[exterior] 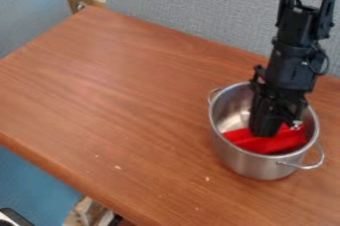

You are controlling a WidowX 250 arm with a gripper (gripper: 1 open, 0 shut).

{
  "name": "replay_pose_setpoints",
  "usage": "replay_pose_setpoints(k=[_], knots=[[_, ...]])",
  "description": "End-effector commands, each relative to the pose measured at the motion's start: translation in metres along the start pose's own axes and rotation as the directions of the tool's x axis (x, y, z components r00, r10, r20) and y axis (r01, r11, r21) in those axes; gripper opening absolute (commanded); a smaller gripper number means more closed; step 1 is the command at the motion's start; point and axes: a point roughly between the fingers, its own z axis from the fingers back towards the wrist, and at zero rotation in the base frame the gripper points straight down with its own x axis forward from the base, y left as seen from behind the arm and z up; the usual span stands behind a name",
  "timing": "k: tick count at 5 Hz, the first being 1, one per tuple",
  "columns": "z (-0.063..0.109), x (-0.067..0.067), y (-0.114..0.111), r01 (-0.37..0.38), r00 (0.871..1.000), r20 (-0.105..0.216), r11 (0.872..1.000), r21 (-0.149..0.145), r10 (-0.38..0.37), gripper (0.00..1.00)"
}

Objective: Put the red object in the metal pot

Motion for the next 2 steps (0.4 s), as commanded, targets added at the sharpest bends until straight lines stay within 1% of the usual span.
replay_pose_setpoints(k=[1, 2], knots=[[0.0167, -0.0024, 0.005, -0.019, 0.999, 0.051, 0.999, 0.03, 0.018, 0.0], [0.0154, -0.003, 0.0074, -0.033, 0.998, 0.052, 0.999, 0.027, 0.032, 0.0]])
